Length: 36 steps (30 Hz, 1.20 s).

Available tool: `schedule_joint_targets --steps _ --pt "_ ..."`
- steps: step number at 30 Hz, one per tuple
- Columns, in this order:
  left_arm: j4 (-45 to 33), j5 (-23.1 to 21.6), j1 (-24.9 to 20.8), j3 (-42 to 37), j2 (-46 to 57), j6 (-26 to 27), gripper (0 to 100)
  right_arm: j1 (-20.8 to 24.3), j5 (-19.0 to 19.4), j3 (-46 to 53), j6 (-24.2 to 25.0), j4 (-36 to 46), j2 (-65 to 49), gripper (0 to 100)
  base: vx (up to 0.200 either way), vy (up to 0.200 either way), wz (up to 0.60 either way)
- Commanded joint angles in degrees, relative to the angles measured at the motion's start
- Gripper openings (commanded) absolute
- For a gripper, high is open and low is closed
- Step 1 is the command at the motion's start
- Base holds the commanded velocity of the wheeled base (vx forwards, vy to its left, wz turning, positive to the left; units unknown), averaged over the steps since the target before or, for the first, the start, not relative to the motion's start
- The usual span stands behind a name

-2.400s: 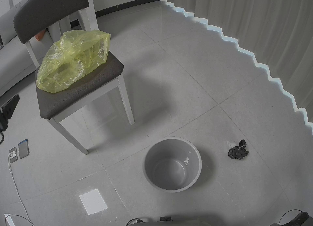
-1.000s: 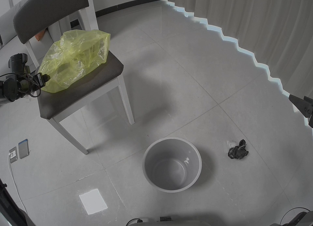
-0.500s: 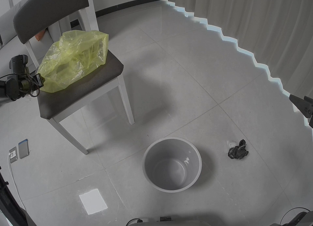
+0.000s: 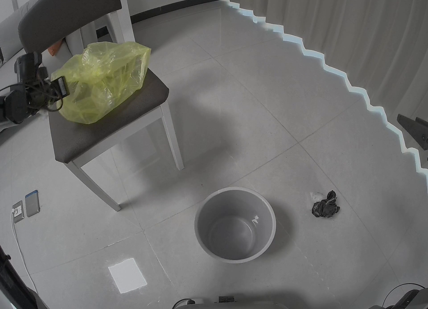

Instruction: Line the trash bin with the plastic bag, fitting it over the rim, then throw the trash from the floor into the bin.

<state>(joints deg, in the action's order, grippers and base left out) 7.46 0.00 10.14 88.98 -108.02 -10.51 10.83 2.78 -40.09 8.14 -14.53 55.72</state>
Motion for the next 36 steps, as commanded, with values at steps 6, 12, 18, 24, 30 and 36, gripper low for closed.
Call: schedule_joint_targets --steps 6,12,18,24,30,36 --pt "-17.0 -1.8 -33.2 11.0 19.3 9.4 0 9.4 -0.9 -11.4 -0.5 0.1 9.6 100 0.0 0.0 0.0" --pt "-22.2 -1.9 -45.6 10.9 24.3 9.1 0 9.2 -0.1 -15.2 0.0 0.3 12.8 100 0.0 0.0 0.0" --pt "-22.8 -2.5 -48.2 3.7 26.4 10.0 0 8.7 0.1 -20.2 0.1 1.3 20.2 100 0.0 0.0 0.0" --pt "-23.7 -2.7 -48.6 1.1 25.4 14.3 0 6.1 4.4 -26.0 1.3 3.6 24.0 100 0.0 0.0 0.0" --pt "-23.7 -4.1 -49.7 -1.2 24.6 14.5 0 5.8 6.1 -29.7 3.8 7.9 24.4 100 0.0 0.0 0.0" --pt "-23.4 -4.1 -52.0 -0.6 23.6 14.5 0 5.9 6.2 -29.6 3.8 11.5 25.9 100 0.0 0.0 0.0"
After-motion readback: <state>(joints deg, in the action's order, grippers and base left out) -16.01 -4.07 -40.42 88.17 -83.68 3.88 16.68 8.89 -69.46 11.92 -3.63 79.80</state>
